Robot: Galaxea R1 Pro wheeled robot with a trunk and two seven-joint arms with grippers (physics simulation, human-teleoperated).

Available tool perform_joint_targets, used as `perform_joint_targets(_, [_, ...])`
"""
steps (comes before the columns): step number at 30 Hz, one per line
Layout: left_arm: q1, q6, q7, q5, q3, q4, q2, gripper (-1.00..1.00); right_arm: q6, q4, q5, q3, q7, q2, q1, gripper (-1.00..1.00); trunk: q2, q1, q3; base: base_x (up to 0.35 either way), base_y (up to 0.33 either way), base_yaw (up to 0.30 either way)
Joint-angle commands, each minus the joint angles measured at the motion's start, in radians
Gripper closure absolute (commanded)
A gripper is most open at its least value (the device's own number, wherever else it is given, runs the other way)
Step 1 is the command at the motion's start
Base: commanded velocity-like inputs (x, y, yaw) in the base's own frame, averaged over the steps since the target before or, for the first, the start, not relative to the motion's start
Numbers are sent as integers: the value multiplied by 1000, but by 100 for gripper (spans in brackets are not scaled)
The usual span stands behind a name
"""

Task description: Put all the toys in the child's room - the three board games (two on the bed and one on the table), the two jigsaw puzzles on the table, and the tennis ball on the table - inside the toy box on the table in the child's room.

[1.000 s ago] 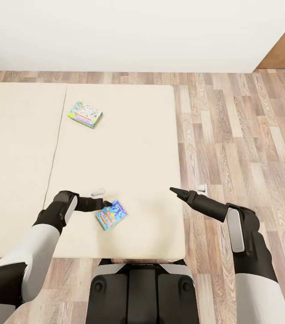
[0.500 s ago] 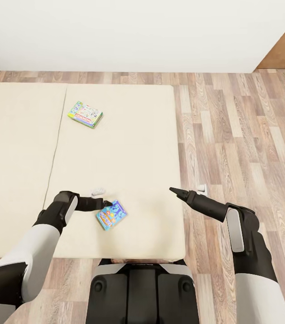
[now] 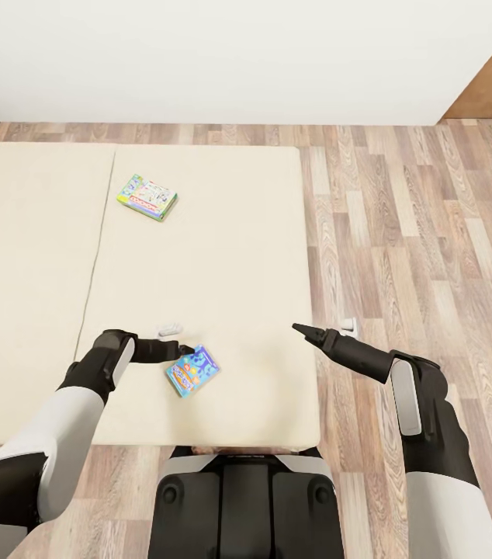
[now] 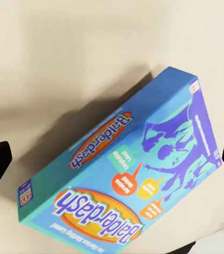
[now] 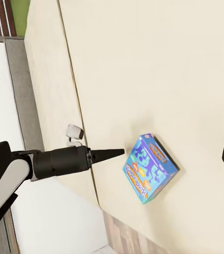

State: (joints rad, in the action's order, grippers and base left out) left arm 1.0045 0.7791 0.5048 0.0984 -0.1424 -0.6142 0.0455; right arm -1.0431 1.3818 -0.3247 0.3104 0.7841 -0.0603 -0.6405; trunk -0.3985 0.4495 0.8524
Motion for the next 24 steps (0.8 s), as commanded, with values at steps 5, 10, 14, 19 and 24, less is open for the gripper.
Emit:
perform_joint_targets(5, [0,-2,9,10,-5,-1,-5,-100,-4,-1,5,3,8,-1,-1,-100,-2,1,4,0,0,0])
perform_joint_targets(10, [0,-4,9,11,-5,-1,-6,-100,-4,-1,6,3,7,-1,-1,-100,-2,1,8,0,0,0])
perform_joint_targets(14, [0,-4,8,11,-5,-1,-7,-100,-4,-1,6,3,7,-1,-1,-100,-2,1,10,0,0,0])
perform_joint_targets(19, [0,-4,8,11,-4,-1,-7,-100,-4,-1,6,3,7,-1,-1,-100,-2,1,11,0,0,0])
perform_joint_targets(24, [0,-4,8,11,-4,-1,-7,-100,-4,-1,6,3,7,-1,-1,-100,-2,1,12,0,0,0])
